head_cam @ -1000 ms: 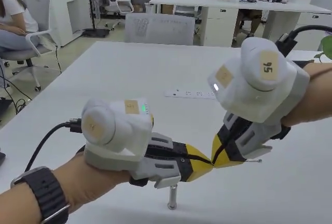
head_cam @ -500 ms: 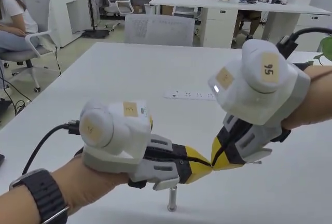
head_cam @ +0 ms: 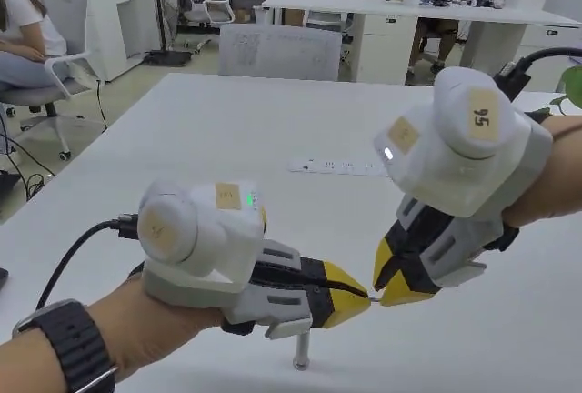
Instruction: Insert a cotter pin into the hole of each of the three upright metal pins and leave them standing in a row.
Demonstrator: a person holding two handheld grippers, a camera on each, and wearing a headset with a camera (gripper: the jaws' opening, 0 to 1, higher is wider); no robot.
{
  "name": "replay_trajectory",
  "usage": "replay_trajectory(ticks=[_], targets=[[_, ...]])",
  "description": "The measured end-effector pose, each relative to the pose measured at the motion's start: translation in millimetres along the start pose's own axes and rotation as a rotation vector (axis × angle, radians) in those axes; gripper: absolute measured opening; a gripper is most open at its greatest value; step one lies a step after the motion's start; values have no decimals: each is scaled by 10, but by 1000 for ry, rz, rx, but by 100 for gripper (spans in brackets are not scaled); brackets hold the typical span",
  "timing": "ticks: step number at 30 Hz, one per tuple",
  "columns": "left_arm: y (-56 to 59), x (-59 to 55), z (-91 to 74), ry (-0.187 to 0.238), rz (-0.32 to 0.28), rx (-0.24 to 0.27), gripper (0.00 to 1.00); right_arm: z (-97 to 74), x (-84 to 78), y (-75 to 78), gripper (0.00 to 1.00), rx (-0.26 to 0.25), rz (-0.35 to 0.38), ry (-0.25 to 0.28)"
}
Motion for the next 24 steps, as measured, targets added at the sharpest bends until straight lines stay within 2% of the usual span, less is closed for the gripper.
replay_trajectory(ticks=[3,9,13,17,24], targets=[[-7,-3,-21,2,6,0,0,1,-53,1,10,30,37,10],[16,-7,-33,9,36,-17,0,22,-90,23,10,59,69,24],[50,-2,-35,12,58,-32,0,43,-48,-24,10,117,102,55],[66,8,-37,17,71,-40,0,78,-46,-44,10,135,92,42],[127,45,-32,21,111,-59,0,93,-36,-51,10,162,103,52]])
Point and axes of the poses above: the centre of the closed fingertips' face, and the gripper's own axes: z roughly forward along the fingers, y roughly to its right, x roughly out of its top, the point moved 8 cm from there along -z, roughly backward along the fingers, and after that the axes turned 2 degrees about -x, right-handed, at the moved point
